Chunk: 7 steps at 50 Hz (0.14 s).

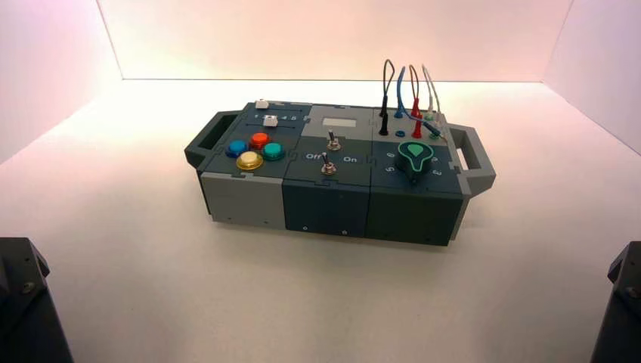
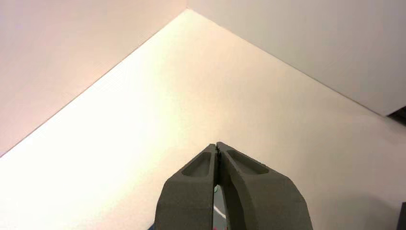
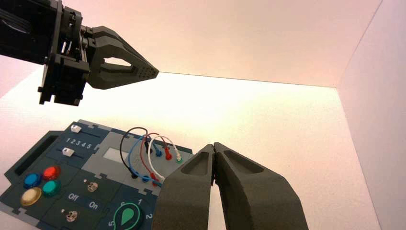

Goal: Move the left gripper to the right.

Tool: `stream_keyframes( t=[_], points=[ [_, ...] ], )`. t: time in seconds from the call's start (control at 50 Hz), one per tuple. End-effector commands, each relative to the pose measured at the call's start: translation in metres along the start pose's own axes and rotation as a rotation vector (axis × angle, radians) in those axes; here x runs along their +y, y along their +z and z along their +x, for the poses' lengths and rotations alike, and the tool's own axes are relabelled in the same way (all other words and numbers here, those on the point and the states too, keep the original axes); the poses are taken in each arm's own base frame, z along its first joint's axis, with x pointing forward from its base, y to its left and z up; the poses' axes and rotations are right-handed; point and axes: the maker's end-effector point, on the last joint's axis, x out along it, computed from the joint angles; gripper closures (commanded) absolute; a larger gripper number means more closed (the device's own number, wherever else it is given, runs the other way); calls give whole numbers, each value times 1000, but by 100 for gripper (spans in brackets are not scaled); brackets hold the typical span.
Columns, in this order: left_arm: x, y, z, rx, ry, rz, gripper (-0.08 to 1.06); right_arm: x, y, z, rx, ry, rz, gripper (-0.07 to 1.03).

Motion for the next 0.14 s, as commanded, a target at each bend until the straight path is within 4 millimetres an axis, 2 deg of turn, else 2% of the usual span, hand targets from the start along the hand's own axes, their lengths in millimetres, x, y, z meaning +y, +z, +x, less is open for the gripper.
stream_keyframes(
  t=[0.02, 0.14],
  points=[
    [-2, 25, -24, -72, 0, 3, 101, 1, 14, -4, -31, 3, 6, 99],
    [-2, 25, -23, -70, -1, 3, 101, 1, 15, -4, -35, 4, 7, 99]
  ],
)
